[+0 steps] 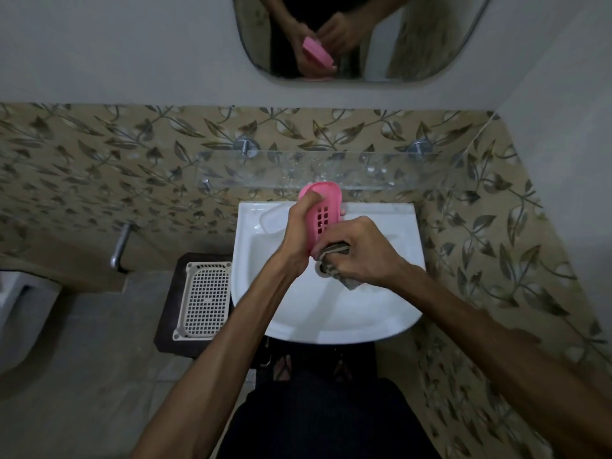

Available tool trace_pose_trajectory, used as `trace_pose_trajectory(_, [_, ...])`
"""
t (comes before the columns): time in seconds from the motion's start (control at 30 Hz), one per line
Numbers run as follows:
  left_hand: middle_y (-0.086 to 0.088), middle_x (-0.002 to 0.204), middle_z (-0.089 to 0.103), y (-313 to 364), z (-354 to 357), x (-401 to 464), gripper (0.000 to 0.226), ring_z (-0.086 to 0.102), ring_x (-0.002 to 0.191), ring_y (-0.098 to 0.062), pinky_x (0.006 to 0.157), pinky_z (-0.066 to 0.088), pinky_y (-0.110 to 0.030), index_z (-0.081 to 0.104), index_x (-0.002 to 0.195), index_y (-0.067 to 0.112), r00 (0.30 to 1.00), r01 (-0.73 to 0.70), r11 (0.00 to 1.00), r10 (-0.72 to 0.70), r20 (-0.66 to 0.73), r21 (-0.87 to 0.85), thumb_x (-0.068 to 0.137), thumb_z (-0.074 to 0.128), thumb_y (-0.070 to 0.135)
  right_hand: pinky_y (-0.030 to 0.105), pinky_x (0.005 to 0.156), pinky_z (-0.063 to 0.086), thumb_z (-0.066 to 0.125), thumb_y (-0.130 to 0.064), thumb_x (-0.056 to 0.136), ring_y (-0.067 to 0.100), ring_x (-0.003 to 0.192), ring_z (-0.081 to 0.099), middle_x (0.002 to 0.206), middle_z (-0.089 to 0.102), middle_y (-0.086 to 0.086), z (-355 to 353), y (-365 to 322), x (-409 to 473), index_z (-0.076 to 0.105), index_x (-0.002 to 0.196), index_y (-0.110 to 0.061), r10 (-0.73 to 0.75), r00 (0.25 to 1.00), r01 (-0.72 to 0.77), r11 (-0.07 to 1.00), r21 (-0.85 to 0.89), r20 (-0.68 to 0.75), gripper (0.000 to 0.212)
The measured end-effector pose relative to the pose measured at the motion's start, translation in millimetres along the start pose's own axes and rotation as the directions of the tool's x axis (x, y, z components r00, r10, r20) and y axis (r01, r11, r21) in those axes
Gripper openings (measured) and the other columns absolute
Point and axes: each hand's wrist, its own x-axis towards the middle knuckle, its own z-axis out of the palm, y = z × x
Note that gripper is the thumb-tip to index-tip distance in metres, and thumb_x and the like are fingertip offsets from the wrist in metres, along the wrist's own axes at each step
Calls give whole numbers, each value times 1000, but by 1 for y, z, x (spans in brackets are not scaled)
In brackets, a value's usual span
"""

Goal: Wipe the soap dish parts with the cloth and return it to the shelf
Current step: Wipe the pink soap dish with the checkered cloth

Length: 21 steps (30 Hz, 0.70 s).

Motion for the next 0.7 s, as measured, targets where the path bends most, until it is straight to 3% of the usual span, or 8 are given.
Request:
trace_pose_trajectory(0.1, [-11,92,76,4,-8,-1,38,69,78,-23,74,57,-33,75,107,4,999,-25,999,26,19,-45,96,53,33,41,70,63,78,7,71,20,78,76,91,82,0,-9,13,0,85,94,-13,-12,999,7,990,-142,-38,31])
trace_pose_trajectory(0.27, [-13,93,76,1,-3,-2,34,69,79,-24,74,58,-34,78,102,6,998,-60,995,60,2,-82,96,55,31,32,71,61,75,10,68,17,79,74,90,82,1,3,3,-3,86,93,-11,-58,997,55,996,-69,-48,35])
trace_pose_trajectory(0.4, [-14,96,75,3,-9,0,38,69,81,-24,76,58,-35,84,96,12,993,-99,980,108,39,-171,93,54,35,42,69,61,72,10,72,20,76,74,91,81,2,5,11,-6,84,97,-10,60,983,-66,997,-30,-176,34])
trace_pose_trajectory(0.5, [-14,94,75,-3,-6,-1,39,70,81,-25,77,59,-36,83,99,9,991,-120,962,131,27,-246,89,56,36,41,71,62,70,9,72,23,80,75,94,81,4,13,4,-8,84,97,-10,-30,988,24,999,-38,-154,34])
trace_pose_trajectory(0.63, [-19,97,71,-3,-7,0,53,68,86,-30,83,56,-41,65,121,-5,990,-127,909,141,5,-397,88,58,35,43,76,63,73,9,77,22,84,75,98,81,6,19,10,-12,84,101,-9,99,913,-92,995,36,-396,32])
trace_pose_trajectory(0.7, [-19,96,71,-2,-6,0,53,69,86,-30,83,57,-41,66,120,-4,988,-139,896,154,2,-422,87,57,37,41,76,63,72,8,77,21,86,75,98,80,6,29,1,-14,84,102,-8,100,886,-72,994,79,-453,32])
